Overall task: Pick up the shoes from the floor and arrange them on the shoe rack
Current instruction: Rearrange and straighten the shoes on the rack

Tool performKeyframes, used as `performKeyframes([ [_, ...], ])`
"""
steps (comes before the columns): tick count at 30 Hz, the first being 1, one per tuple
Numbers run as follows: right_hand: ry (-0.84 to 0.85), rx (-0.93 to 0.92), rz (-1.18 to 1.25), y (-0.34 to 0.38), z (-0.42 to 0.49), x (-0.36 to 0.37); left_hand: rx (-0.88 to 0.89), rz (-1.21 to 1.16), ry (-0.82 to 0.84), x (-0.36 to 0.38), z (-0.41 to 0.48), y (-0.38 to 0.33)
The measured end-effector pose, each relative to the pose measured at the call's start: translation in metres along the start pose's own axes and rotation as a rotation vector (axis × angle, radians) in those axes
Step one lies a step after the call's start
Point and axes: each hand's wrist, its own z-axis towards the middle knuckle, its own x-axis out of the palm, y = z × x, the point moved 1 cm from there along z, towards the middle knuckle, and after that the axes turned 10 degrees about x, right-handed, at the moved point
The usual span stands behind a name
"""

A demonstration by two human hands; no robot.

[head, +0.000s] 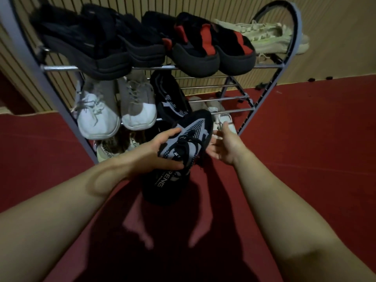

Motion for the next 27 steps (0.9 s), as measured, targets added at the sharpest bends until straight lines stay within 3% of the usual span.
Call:
performKeyframes([
  [3, 0.144, 0.090, 0.082, -0.017, 0.011, 0.039, 0.022, -0.040, -0.086, -0.018, -0.011, 0.005],
  [9, 0.289, 0.020, 0.252, -0.013, 0.021, 0.110, 0.102, -0.076, -0.262, -0.040, -0.024, 0.014],
  [18, 0.072, -0.173, 0.387, -0.014, 0.025, 0.111, 0.152, -0.119, -0.334, -0.057, -0.015, 0.015],
  [27, -0.214, -0.459, 0.622, 0.029, -0.024, -0.037, 0.190, 0.022, -0.342, -0.047, -0.001, 0.016],
])
